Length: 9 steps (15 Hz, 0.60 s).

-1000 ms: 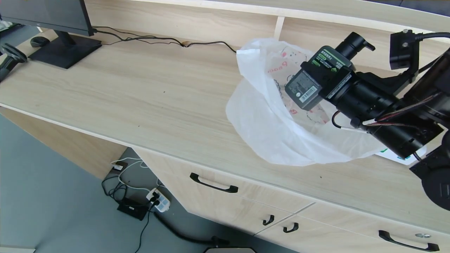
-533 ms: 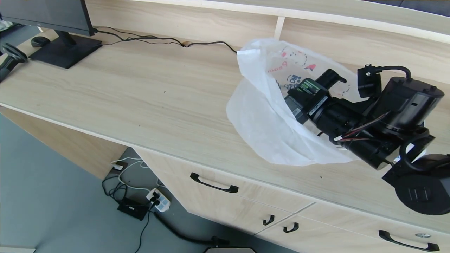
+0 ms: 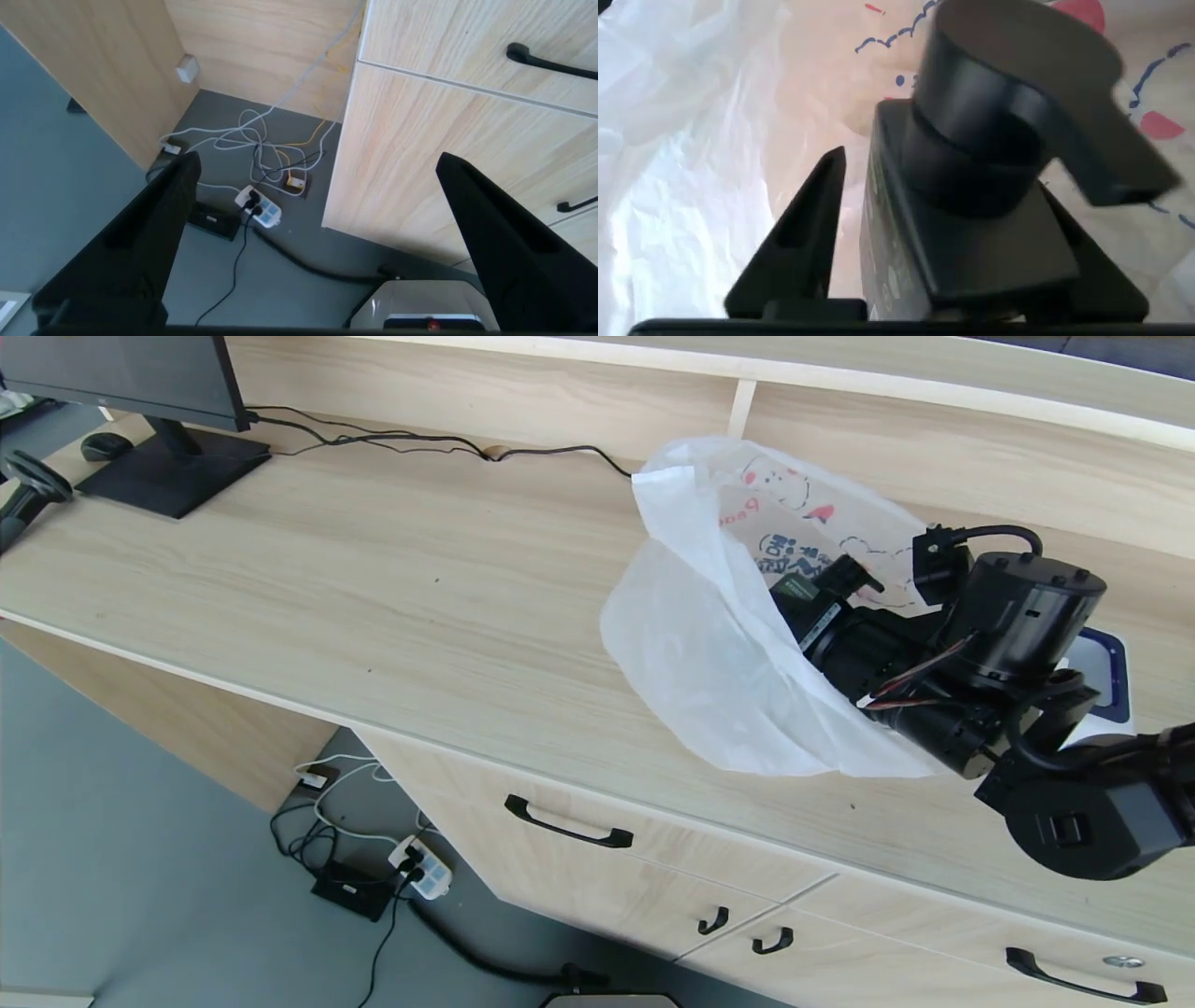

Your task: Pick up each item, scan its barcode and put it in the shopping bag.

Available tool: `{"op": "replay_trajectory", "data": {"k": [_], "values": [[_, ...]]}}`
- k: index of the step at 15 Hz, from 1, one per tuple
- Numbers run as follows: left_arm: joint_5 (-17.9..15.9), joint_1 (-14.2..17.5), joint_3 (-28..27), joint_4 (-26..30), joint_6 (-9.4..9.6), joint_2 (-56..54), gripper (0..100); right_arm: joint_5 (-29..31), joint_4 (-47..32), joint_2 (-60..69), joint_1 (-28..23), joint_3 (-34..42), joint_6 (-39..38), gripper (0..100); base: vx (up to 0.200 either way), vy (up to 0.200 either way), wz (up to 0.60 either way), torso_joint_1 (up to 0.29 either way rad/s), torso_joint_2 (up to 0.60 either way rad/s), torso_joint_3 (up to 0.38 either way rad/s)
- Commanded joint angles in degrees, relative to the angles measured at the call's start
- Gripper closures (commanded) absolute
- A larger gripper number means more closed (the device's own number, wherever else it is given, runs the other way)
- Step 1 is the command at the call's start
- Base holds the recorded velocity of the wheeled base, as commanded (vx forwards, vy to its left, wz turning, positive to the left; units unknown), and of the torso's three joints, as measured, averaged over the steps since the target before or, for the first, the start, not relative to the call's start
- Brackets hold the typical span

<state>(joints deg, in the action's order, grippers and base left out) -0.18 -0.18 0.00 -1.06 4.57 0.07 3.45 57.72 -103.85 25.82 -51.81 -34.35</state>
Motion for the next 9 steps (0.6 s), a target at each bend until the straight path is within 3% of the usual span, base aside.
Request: {"op": "replay_trajectory", "data": {"k": [1,3,7,9], "values": [[0.01,0.01,0.00,0.01,0.00,0.01,0,-0.02,0.02,-0.47,0.02,-0.05,0.52,0,0.000,0.000,0.00,0.000,0.00,0.000],[0.01,0.01,0.00,0.01,0.00,0.01,0,0.07,0.11,-0.39,0.02,-0.84,3.06,0,0.000,0.000,0.00,0.000,0.00,0.000],[0.01,0.01,0.00,0.01,0.00,0.01,0,0.68,0.20,0.76,-4.20,-2.33,17.39,0,0.000,0.000,0.00,0.000,0.00,0.000],[0.01,0.01,0.00,0.01,-0.09,0.01,0,1.03,0.20,1.63,-4.20,-2.24,19.68,0,0.000,0.000,0.00,0.000,0.00,0.000]]}}
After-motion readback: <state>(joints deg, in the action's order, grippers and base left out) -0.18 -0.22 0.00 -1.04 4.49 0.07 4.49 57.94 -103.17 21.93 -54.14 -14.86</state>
